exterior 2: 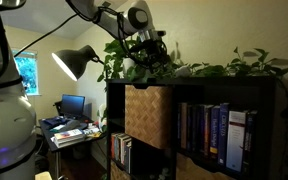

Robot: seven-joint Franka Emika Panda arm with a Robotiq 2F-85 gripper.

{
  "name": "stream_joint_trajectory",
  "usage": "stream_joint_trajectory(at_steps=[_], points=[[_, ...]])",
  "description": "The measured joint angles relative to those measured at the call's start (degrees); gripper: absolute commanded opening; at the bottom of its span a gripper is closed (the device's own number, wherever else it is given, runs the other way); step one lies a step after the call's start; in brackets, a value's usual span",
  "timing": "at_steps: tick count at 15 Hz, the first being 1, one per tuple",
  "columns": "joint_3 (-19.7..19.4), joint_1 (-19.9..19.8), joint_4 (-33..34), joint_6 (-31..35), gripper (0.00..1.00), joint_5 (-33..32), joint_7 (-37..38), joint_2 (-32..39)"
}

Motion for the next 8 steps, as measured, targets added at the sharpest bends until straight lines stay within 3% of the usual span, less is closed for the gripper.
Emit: stream_joint_trajectory(at_steps=[3,8], points=[[-0.01,0.00,-2.59,0.82,1.00,1.52,0.07,0.07],[0.00,0.01,-7.87,7.76,1.00,2.81,0.08,0.17]])
